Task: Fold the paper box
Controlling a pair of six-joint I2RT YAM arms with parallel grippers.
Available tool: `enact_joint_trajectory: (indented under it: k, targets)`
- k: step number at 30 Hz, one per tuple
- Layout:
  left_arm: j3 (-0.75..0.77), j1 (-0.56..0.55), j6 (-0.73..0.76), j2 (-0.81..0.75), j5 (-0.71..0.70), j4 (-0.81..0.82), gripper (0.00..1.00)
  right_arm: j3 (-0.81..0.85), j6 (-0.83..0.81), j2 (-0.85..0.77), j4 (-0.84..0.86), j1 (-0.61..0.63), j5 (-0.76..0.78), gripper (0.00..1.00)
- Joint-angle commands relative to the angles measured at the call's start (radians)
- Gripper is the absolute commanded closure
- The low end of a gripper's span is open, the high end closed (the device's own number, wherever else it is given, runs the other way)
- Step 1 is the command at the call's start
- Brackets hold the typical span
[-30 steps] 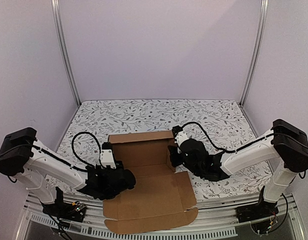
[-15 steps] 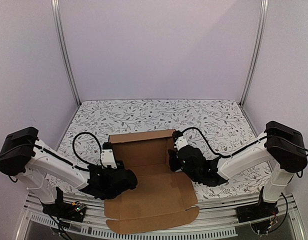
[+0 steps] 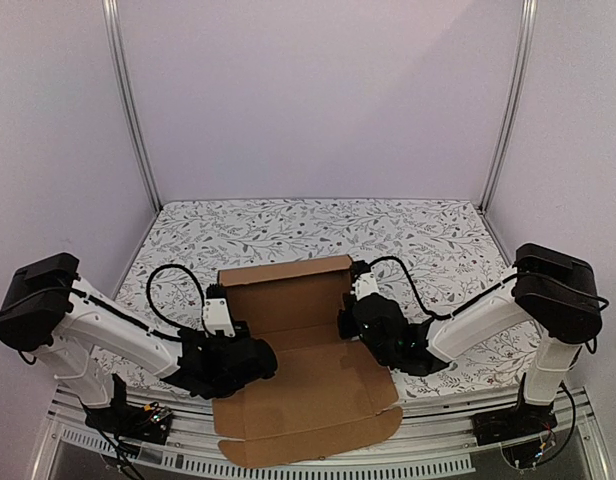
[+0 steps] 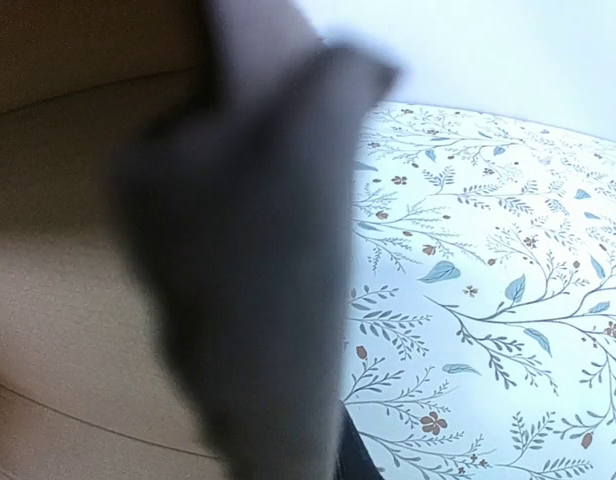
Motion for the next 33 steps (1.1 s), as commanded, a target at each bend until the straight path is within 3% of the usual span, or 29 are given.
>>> enact_joint_trajectory:
  k: [1, 10, 19, 33]
  targets:
    - [0.029, -0.02, -0.023, 0.007, 0.039, 0.002, 1.0, -0.001, -0.004, 0.023, 0.074, 0.009, -0.02, 0.98]
    - [0.058, -0.02, -0.017, 0.013, 0.074, -0.027, 1.0, -0.004, -0.027, 0.012, 0.076, 0.01, -0.02, 1.0]
    - [0.057, -0.023, -0.016, -0.008, 0.098, -0.057, 0.64, 0.002, -0.066, -0.012, 0.065, 0.01, -0.005, 1.0]
    - [0.058, -0.071, -0.036, -0.112, 0.114, -0.19, 0.22, 0.03, -0.123, -0.024, 0.053, 0.01, 0.027, 1.0]
